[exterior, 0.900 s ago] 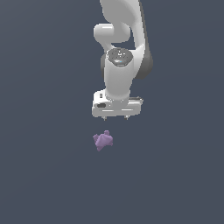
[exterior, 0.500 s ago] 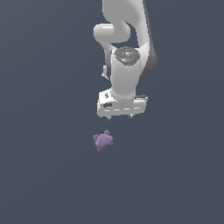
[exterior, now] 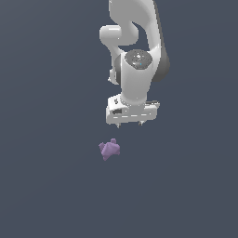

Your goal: Pick up the object and move it to a goal position.

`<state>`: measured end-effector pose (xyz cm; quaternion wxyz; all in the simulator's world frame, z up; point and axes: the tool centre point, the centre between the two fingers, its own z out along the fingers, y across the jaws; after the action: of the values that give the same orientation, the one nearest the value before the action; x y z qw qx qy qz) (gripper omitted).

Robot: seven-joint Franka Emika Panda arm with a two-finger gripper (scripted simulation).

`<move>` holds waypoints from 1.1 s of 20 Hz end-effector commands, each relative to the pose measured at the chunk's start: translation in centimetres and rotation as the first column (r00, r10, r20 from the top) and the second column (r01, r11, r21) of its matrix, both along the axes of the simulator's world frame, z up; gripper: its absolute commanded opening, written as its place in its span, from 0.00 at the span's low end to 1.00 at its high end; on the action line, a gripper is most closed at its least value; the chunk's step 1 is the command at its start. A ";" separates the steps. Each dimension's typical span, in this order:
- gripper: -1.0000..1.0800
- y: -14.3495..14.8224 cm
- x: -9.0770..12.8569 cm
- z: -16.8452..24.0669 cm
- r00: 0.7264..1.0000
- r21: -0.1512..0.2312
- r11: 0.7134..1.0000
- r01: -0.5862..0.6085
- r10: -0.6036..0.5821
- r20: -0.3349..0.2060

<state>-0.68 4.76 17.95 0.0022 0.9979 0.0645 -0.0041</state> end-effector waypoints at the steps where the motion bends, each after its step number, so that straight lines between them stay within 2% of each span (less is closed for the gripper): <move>1: 0.96 -0.1 0.1 -0.1 1.000 0.001 1.000 0.023 -0.023 0.000; 7: 0.96 -0.8 0.6 -0.6 0.992 0.004 0.992 0.127 -0.127 -0.002; 12: 0.96 -1.7 1.3 -1.3 0.967 0.007 0.967 0.254 -0.254 -0.003; 17: 0.96 -2.9 2.0 -2.1 0.915 0.009 0.915 0.404 -0.404 -0.005; 22: 0.96 -4.0 2.7 -2.9 0.838 0.009 0.838 0.546 -0.546 -0.007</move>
<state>1.85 1.09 15.32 -0.0042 0.9802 -0.1976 -0.0061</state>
